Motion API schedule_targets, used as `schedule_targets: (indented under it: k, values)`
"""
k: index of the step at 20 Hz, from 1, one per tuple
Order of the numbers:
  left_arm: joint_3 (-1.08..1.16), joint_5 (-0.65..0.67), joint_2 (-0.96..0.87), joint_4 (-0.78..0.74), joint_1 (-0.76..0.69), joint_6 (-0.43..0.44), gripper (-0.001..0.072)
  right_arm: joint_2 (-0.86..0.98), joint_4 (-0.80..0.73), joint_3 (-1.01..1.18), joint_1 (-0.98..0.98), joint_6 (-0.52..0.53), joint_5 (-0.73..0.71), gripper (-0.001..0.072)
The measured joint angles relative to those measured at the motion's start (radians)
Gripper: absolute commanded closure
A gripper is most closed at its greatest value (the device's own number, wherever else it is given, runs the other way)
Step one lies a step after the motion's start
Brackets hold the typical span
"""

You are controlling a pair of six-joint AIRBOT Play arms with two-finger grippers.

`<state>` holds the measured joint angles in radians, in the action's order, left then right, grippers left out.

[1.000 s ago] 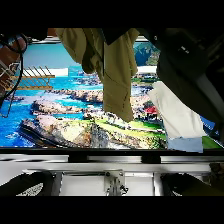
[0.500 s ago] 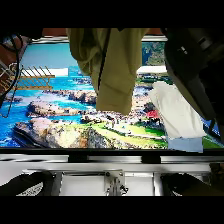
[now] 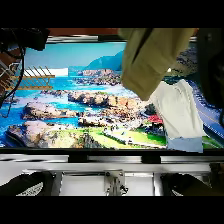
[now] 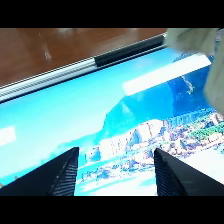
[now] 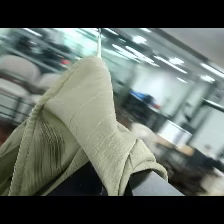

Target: Fold the shirts.

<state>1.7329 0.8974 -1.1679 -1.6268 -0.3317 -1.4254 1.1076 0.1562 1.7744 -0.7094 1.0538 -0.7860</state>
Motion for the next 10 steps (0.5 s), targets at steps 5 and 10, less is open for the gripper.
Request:
schedule_targets:
  k: [5,10]
  values:
    - [0.0,0.017,-0.016,0.0,0.0,0.0,0.014,-0.056,-0.125,0.001,0.139,-0.045,-0.12,0.0645]
    - [0.0,0.019,-0.047,0.002,0.0,0.0,0.0156,-0.093,-0.235,0.001,0.282,-0.136,-0.203,0.0645]
